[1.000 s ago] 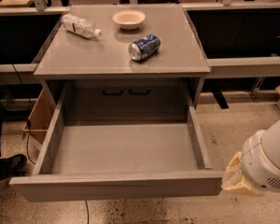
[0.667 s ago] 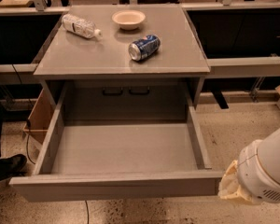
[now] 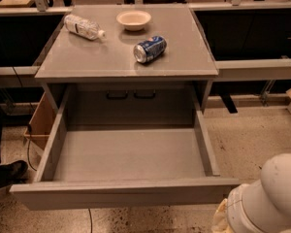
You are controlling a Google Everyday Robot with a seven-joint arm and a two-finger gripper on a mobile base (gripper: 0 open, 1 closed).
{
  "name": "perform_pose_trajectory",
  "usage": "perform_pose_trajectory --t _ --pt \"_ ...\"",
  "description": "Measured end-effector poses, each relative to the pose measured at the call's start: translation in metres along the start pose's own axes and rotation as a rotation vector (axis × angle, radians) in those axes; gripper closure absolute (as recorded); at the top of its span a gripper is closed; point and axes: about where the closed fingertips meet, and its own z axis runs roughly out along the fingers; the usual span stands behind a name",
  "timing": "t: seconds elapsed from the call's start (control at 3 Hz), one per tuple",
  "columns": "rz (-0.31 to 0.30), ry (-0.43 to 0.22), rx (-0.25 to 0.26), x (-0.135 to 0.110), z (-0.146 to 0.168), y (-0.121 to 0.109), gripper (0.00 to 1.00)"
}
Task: Close top drawer
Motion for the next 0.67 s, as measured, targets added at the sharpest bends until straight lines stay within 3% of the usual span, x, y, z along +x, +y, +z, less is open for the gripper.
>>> perform_pose_trajectory --t 0.33,0.67 --pt "-0.021 -0.023 0.009 -0.003 0.046 -0.004 1.0" --pt "-0.038 -0.049 0.049 -0.011 0.073 -0.022 1.0"
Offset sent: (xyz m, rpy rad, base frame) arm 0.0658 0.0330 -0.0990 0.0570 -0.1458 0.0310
